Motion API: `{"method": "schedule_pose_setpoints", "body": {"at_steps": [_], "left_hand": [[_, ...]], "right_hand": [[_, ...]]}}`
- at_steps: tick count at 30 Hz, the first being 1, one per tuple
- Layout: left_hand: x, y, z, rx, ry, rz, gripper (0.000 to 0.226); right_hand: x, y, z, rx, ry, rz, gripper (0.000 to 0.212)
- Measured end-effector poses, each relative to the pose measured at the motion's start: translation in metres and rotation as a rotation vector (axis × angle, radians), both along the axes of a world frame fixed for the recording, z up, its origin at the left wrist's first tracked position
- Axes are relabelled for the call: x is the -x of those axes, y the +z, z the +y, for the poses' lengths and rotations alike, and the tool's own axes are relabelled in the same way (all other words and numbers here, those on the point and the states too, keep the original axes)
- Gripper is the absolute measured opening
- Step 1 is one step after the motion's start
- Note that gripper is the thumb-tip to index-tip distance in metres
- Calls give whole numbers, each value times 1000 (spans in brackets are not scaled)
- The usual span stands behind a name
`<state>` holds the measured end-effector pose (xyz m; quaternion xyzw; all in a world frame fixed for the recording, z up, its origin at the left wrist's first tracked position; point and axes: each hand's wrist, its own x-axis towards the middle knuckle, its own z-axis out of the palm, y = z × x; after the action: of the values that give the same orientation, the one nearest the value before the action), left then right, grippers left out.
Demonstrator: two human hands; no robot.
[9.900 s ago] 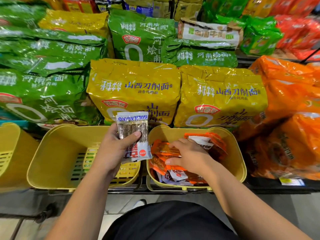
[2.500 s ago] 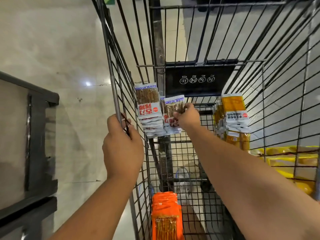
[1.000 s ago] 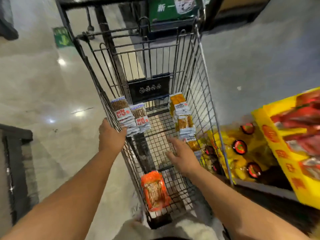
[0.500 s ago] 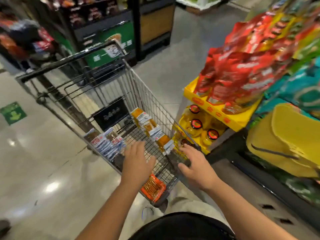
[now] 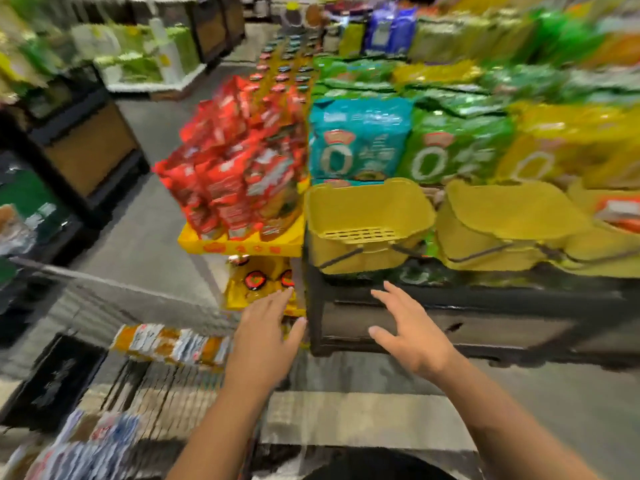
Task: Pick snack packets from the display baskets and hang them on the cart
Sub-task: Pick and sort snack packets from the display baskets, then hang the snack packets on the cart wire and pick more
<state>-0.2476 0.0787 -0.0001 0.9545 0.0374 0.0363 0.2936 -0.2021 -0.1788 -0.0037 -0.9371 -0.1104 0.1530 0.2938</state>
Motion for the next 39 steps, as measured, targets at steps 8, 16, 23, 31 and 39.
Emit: {"method": "schedule_pose_setpoints", "body": {"at_steps": [8,16,23,31,39], "left_hand": [[-27,11,-200,34,-249,-8,60],[-42,17,-376,30,-392,20,67],[-71,44,-468,-18,-526,2,75],[-143,52,-530,50,-584,43,92],[-263,41,-593,-139,-633,-20,101]], "right_hand": [[36,14,-223,-6,-374,-22,73],[78,29,-419,59,-594,-81,75],[82,44,-499,35,-682,-96,77],[20,52,-527,64,-634,-113,76],[-85,67,-569,137,-679,-86,72]]}}
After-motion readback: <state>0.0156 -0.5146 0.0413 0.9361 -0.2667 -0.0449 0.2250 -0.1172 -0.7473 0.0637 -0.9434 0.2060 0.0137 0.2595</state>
